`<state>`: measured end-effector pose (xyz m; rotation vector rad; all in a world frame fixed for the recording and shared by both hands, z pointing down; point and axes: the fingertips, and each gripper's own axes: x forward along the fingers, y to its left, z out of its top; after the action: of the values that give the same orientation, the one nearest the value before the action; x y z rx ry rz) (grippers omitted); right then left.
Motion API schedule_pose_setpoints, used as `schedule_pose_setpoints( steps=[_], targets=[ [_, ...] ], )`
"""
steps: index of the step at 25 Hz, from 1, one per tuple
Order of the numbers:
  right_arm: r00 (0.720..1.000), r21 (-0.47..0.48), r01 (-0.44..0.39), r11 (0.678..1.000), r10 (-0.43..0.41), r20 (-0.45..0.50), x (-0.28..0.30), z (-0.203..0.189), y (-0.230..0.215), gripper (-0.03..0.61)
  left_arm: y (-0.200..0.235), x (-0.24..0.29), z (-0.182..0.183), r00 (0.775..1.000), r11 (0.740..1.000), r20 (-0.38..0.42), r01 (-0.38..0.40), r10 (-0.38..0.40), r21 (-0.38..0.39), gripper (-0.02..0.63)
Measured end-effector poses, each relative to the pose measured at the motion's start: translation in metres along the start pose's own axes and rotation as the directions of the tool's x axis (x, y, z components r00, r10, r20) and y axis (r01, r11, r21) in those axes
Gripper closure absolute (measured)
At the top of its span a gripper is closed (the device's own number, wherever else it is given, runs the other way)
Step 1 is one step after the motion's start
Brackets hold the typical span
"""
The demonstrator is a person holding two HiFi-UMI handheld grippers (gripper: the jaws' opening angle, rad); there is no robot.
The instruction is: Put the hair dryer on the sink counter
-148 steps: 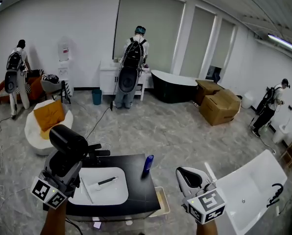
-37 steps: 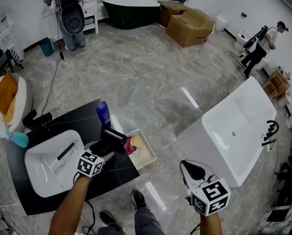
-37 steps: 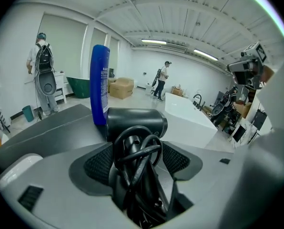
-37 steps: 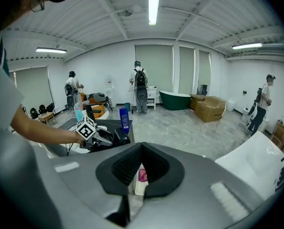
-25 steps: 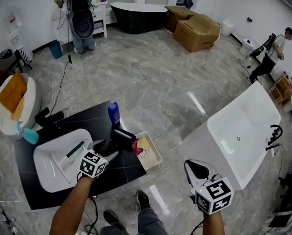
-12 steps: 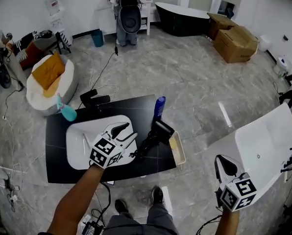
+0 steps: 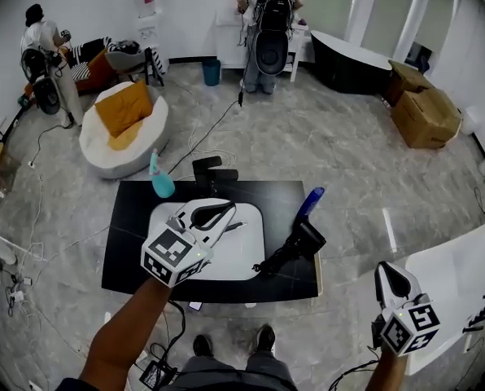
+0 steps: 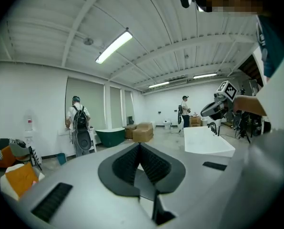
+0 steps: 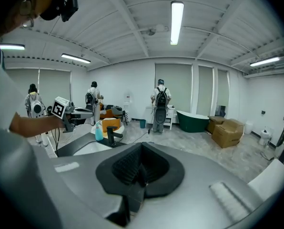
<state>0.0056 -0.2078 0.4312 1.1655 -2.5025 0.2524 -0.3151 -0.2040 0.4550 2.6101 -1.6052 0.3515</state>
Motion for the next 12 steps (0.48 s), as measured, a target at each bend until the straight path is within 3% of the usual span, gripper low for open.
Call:
schedule_pose_setpoints(
  steps=[12],
  targets=[
    [0.992,-0.101,-0.085,0.991,0.094,0.087,0.016,0.077,0.078,0.569,0.056,-0.134,0.076,0.986,0.993,0.126,-0.117,0.113,0.024,0.607]
  ],
)
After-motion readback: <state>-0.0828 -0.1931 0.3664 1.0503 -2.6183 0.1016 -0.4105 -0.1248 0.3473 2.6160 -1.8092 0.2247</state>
